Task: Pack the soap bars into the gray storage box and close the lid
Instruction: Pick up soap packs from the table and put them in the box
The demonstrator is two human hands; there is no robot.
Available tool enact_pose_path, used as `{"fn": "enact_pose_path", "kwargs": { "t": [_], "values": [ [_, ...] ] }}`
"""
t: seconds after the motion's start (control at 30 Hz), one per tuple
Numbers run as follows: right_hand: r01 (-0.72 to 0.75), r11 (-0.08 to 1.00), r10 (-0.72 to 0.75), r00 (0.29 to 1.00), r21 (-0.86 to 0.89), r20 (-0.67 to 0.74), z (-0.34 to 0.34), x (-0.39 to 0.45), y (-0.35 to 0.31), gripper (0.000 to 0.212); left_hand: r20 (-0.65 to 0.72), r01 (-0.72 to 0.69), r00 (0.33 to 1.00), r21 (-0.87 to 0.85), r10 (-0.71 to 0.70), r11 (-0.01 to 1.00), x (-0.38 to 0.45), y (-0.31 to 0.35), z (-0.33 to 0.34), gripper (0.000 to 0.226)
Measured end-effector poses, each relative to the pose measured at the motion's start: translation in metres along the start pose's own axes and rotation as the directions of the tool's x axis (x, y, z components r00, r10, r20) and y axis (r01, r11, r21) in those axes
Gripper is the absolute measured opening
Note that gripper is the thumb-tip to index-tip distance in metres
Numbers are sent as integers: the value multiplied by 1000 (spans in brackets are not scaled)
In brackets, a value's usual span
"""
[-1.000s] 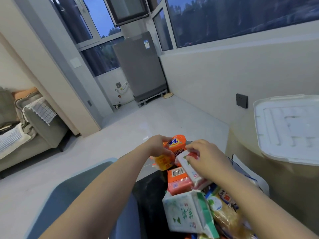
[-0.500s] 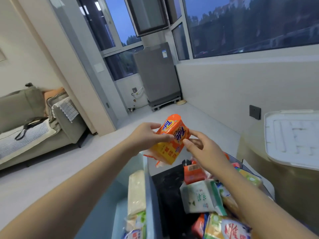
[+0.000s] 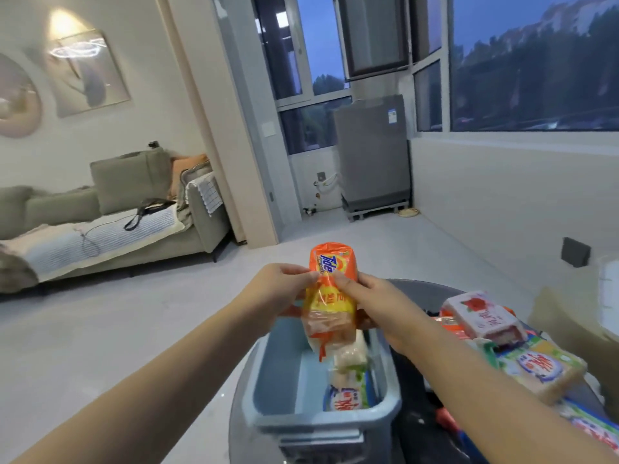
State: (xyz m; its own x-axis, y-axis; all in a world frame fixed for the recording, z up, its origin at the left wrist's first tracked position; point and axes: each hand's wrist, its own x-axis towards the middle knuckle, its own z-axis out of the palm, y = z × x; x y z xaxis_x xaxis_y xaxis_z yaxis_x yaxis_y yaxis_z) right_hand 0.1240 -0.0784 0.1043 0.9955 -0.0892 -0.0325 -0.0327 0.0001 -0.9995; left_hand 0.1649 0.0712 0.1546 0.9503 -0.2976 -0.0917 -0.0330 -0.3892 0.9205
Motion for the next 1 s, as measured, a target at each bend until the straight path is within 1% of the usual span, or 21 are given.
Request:
{"fn": "enact_pose_path", "kwargs": {
  "t": [0.13,0.3,0.43,0.57,0.63,0.7,0.83,0.9,1.0],
  "values": [
    [-144,989,144,990,-21,-4,24,22,1,33,-42,89,995,-44,-90,995,-2,-16,-13,28],
    [-313,948,310,949,-52,-56,35,50,15,32,-74,142,986,-122,-151,982,14,-37,-7,28],
    [-359,917,342,932,-173,-122,38,70,28,26,-86,223,968,-141,-236,965,31,-57,6,32],
    [-388,880,358,921,-275,-155,43,83,38,34,-123,278,947,-158,-298,948,49,-75,9,31],
    [-412,857,381,911,-309,-156,43,88,40,35,-85,328,932,-216,-352,920,54,-83,11,32],
    [-446,848,431,895,-286,-120,42,92,41,36,-32,372,917,-285,-397,883,56,-87,14,33],
    [-495,832,490,868,-250,-85,41,98,44,35,-11,403,904,-312,-427,861,60,-91,17,32],
    [-521,818,520,851,-244,-73,41,100,46,31,1,410,903,-296,-429,863,63,-95,20,39],
    [-540,812,546,837,-221,-36,39,103,48,16,33,372,928,-183,-372,910,67,-103,24,56]
  ]
}}
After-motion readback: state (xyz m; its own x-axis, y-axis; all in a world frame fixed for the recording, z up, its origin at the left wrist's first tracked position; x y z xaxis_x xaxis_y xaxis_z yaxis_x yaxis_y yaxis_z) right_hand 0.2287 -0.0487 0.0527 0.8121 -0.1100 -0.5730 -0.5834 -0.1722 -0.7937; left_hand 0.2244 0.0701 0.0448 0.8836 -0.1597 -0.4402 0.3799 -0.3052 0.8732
